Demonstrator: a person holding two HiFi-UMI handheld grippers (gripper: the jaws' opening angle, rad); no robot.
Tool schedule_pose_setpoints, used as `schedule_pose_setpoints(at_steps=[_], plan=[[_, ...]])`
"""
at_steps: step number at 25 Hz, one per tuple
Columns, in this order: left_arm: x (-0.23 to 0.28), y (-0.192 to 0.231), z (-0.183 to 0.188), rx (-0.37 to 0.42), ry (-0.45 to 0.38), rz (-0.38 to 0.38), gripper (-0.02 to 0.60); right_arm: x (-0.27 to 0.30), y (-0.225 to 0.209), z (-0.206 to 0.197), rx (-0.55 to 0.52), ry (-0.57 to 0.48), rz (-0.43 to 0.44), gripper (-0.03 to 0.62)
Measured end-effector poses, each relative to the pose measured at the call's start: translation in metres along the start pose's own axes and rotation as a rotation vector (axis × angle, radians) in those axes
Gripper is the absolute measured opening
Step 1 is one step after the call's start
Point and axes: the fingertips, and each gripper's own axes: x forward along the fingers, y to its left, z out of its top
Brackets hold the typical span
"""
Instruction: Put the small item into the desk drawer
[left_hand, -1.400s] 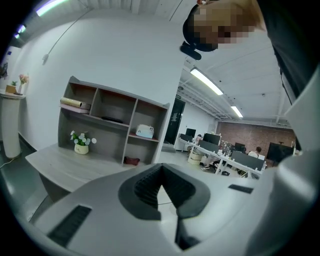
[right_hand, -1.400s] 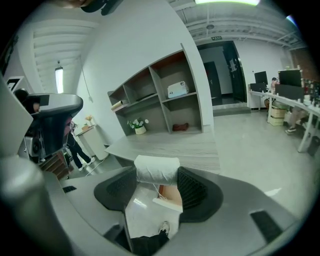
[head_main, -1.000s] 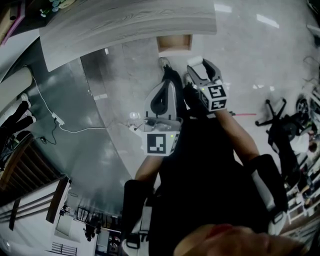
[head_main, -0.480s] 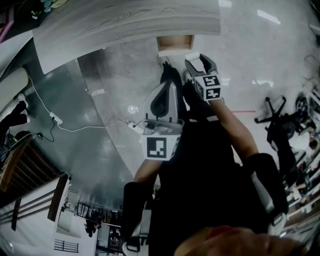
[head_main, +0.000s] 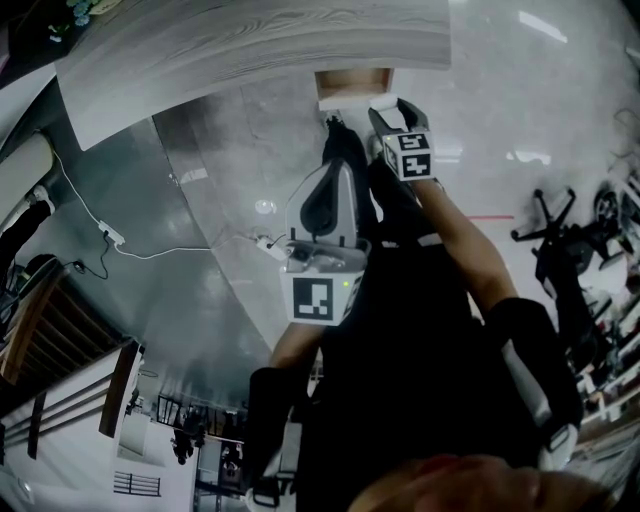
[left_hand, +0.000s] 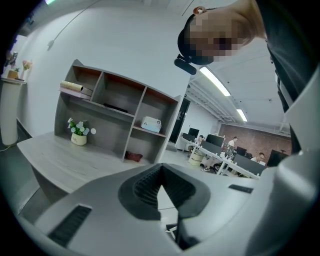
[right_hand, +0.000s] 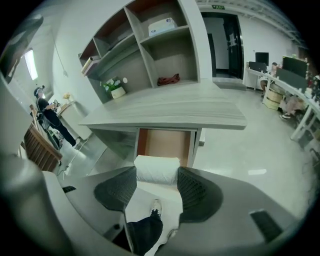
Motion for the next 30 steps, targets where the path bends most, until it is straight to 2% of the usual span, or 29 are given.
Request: schedule_pose_setpoints(at_steps=[10, 30], plan=[[0.013, 0.025, -0.006, -0.022, 0.014, 0.029, -0.002, 0.048, -0.005, -0.032, 0.045, 0.102, -0.024, 0.253], [0.029, 0.049, -0.033, -0.056, 0.065, 0.029, -0.002, 0.112, -0.013, -0.065, 0.131, 0.205, -0.073, 0.253]])
